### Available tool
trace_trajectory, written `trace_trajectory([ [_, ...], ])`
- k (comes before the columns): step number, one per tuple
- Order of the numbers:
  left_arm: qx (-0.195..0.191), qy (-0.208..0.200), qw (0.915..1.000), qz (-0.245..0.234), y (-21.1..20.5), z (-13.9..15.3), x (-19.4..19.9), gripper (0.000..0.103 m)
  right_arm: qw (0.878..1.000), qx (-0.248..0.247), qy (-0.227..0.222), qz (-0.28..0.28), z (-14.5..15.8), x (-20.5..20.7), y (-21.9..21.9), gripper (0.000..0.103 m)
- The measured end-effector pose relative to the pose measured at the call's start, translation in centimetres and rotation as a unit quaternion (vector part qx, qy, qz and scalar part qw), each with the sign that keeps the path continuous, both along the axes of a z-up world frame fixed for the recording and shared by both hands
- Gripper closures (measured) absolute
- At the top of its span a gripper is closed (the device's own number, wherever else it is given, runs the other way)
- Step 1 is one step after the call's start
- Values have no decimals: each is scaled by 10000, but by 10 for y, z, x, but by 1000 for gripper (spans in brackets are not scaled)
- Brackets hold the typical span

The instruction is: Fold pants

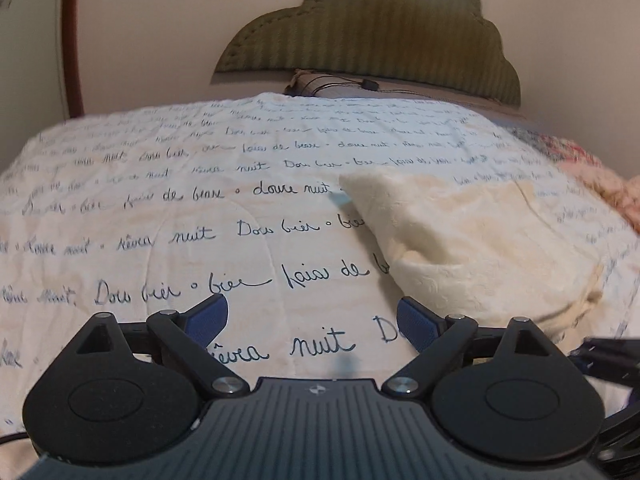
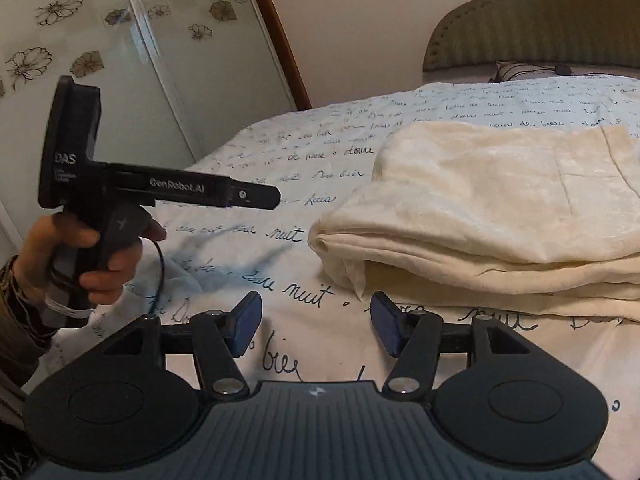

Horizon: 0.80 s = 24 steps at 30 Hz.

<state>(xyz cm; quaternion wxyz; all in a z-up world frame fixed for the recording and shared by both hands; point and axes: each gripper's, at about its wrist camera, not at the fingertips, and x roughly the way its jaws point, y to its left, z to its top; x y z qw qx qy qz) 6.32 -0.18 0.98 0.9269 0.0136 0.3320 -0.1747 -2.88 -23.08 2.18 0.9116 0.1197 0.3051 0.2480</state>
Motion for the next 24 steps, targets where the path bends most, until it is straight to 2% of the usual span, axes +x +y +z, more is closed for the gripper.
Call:
trace_trajectory([
  [2, -197, 59, 9998, 85, 4, 2, 2, 10, 9997, -92, -138, -181, -1, 6, 6, 40],
  [4, -186, 15, 9997, 181, 3, 5, 1, 10, 9984, -240, -344, -372, -3, 12, 13, 31],
  [5, -148, -12, 9997, 219, 3, 6, 1, 10, 9986, -226, -301, -381, -5, 18, 17, 30],
  [6, -96, -43, 9996, 276, 3, 7, 1, 10, 9994, -158, -185, -253, -7, 23, 24, 30],
  [7, -62, -67, 9994, 331, 4, 8, 2, 10, 9998, -37, -115, 124, -9, 24, 32, 29],
  [8, -47, -74, 9992, 383, 6, 10, 2, 9, 9985, -58, -156, 513, -11, 22, 47, 16],
  [9, -40, -63, 9990, 443, 7, 10, 4, 9, 9961, -517, -359, 614, -10, 15, 64, 13],
  [11, -56, -6, 9983, 588, 10, 10, 8, 10, 9816, -1592, -630, 843, -18, 6, 91, 10],
  [12, -62, 26, 9980, 622, 11, 10, 10, 10, 9804, -1661, -587, 881, -21, 6, 91, 10],
  [14, -45, 30, 9978, 661, 14, 10, 10, 10, 9865, -1277, -326, 977, -16, 7, 74, 11],
  [16, 6, 26, 9977, 673, 15, 9, 11, 10, 9830, -812, -47, 1645, -1, 2, 52, 12],
  [17, 18, 18, 9979, 640, 13, 9, 11, 10, 9790, -705, -310, 1886, 12, -7, 41, 12],
  [19, 22, -38, 9987, 504, 6, 10, 10, 10, 9725, -735, -1027, 1958, 38, -23, 15, 13],
  [21, 61, -97, 9996, 238, -8, 11, 9, 10, 9771, -728, -1463, 1359, 62, -17, -7, 13],
  [22, 74, -141, 9998, 76, -19, 11, 9, 10, 9806, -787, -1532, 932, 70, -7, -17, 23],
  [23, 66, -209, 9997, -71, -29, 12, 7, 10, 9824, -982, -1515, 476, 76, 8, -23, 43],
  [24, 45, -289, 9993, -216, -39, 12, 4, 10, 9824, -1246, -1391, 29, 78, 26, -26, 51],
])
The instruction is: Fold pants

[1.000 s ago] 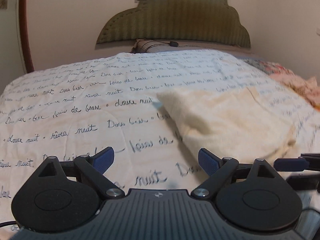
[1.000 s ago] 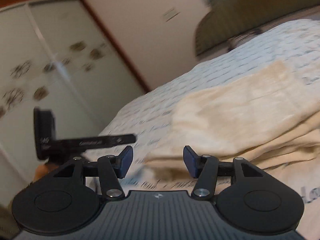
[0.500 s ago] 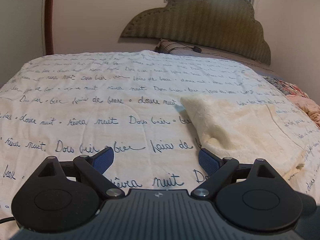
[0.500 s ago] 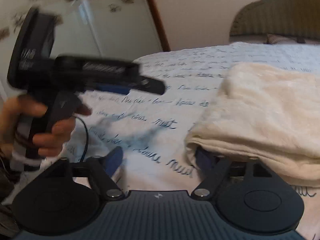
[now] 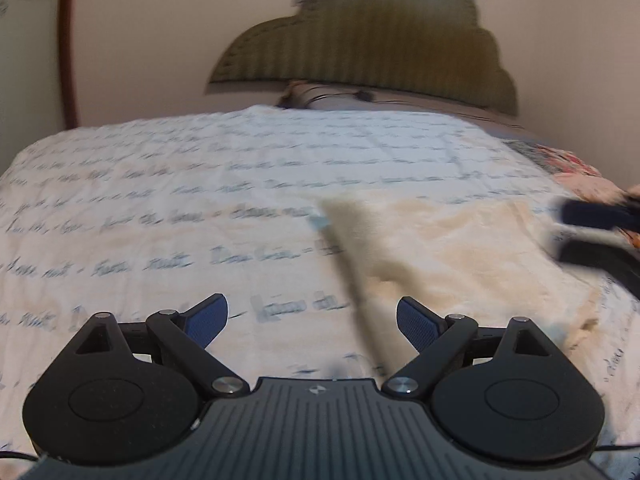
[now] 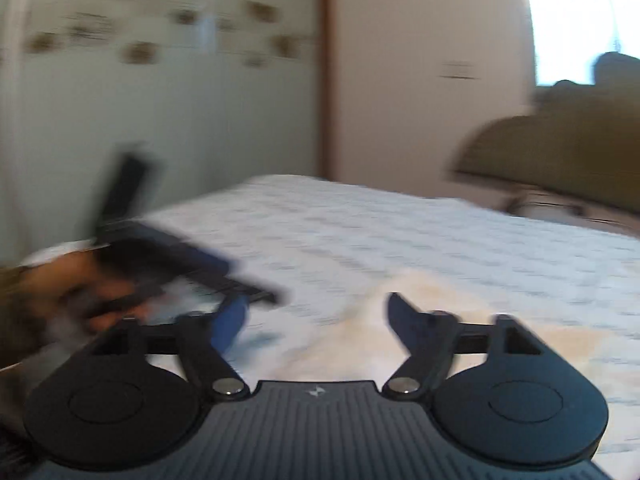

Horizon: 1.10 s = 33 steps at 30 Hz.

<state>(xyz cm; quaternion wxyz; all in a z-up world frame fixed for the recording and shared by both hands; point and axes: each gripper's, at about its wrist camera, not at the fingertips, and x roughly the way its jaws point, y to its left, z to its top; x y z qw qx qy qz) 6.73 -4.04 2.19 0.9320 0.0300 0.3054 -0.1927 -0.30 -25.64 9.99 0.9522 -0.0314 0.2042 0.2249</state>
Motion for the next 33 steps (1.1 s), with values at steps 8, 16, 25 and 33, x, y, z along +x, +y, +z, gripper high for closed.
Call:
trace_trajectory([
  [8, 599, 196, 9959, -653, -54, -47, -16, 14, 9827, -1240, 1239, 607, -40, 121, 56, 72],
  [16, 504, 135, 9964, -668, -38, -49, -21, 11, 9812, -640, 1804, 264, -66, 197, 55, 73],
  [25, 393, -191, 9980, -461, -38, -28, -14, 12, 9817, -1058, 1551, -332, -84, 199, 42, 72],
  [33, -158, -96, 9979, -619, -50, -8, 21, 11, 9889, -321, 1259, -721, -52, 111, -31, 71],
])
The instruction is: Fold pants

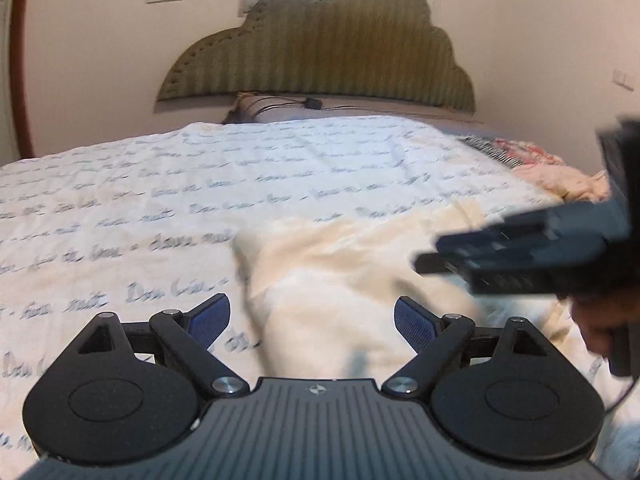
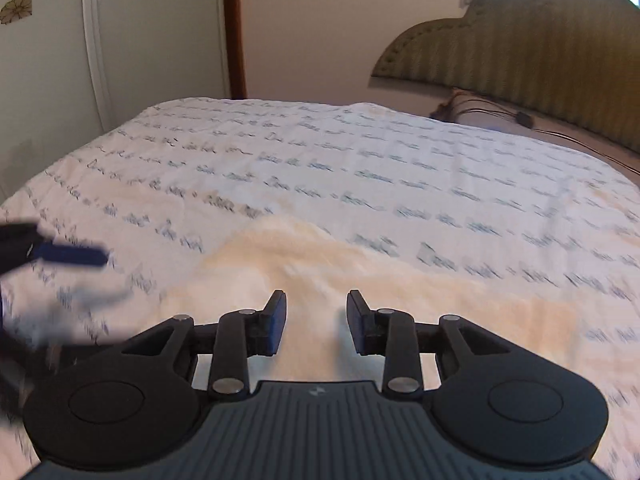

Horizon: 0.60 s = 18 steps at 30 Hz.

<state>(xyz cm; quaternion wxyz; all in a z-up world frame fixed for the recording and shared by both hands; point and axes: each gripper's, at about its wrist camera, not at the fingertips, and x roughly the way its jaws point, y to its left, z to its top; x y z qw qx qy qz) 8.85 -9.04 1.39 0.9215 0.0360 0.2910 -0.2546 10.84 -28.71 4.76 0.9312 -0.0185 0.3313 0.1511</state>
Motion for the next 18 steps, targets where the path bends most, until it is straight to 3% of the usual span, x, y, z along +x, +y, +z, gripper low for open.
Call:
trace_trajectory([
  [4, -38, 188, 9988, -456, -31, -9, 13, 8, 9959, -135, 42, -890, -9, -44, -51, 71],
  [6, 177, 486, 9960, -729, -43, -25, 7, 9, 9954, -325, 344, -836, -31, -62, -63, 71],
  [7, 365, 576, 9936, -897, -47, -37, 0, 10, 9959, -401, 262, -772, -38, -74, -64, 71],
  [10, 796, -84, 9920, -978, -50, -55, -27, 8, 9958, -281, 215, -839, -32, -94, -69, 71],
  [12, 842, -224, 9911, -1005, -48, -54, -35, 8, 9943, -67, 24, -1064, -21, -99, -71, 69],
  [14, 717, -224, 9927, -940, -41, -48, -35, 8, 9949, 157, 23, -995, -24, -98, -72, 68],
  [17, 487, -241, 9965, -642, -24, -39, -26, 8, 9973, -348, 153, -634, -36, -94, -61, 68],
  [18, 381, -201, 9978, -506, -15, -35, -21, 7, 9975, -86, 196, -679, -30, -94, -68, 68],
])
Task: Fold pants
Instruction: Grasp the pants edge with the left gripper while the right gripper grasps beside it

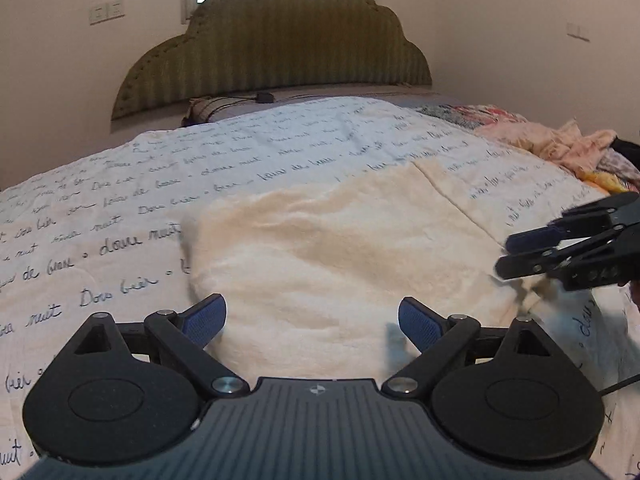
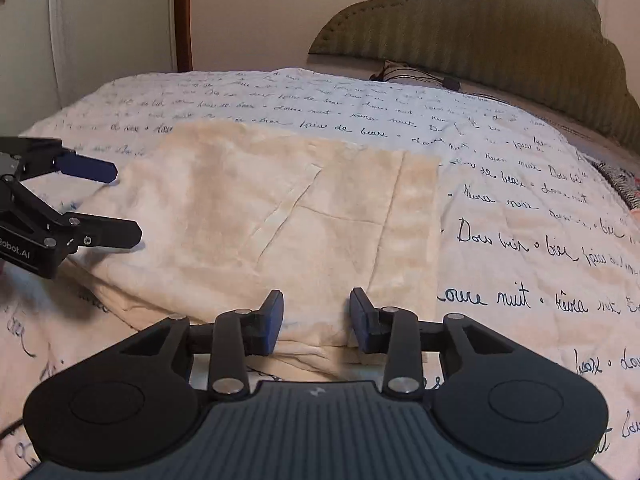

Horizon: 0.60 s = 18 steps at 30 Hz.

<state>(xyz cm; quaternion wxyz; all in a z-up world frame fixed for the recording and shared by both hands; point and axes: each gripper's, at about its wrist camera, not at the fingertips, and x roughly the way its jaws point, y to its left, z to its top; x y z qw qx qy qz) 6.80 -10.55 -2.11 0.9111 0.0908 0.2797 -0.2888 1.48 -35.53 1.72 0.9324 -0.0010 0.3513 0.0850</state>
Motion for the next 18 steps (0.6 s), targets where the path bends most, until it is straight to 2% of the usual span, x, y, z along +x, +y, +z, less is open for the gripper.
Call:
trace_trajectory([
  [1, -144, 159, 9997, 113, 9, 3, 10, 7, 9990, 422, -37, -118, 6, 1, -13, 63],
  [2, -315, 447, 9983, 176, 17, 3, 21, 7, 9958, 838, -153, -324, 10, 2, -29, 43],
  [3, -492, 767, 9956, 224, 24, 1, 32, 7, 9915, 1123, -246, -608, 13, 4, -45, 35],
  [4, -798, 1233, 9888, 274, 34, 0, 47, 7, 9874, 1316, -251, -841, 12, 8, -61, 27],
  [5, -1047, 1577, 9816, 244, 40, -3, 56, 8, 9842, 1511, -178, -908, 8, 15, -75, 27],
  [7, -1544, 2299, 9608, 118, 53, -13, 76, 8, 9705, 2200, 179, -971, -8, 30, -104, 28],
  [10, -1919, 2759, 9418, 81, 60, -25, 92, 8, 9388, 3331, 545, -691, -33, 45, -128, 29],
  [15, -2296, 3039, 9244, -213, 58, -34, 107, 6, 9030, 4195, 917, -169, -61, 65, -134, 29],
  [16, -2361, 3056, 9220, -274, 55, -35, 110, 4, 8994, 4269, 935, -93, -63, 68, -133, 29],
  [18, -2444, 2963, 9228, -296, 47, -37, 111, 4, 8926, 4416, 905, -71, -64, 76, -131, 33],
])
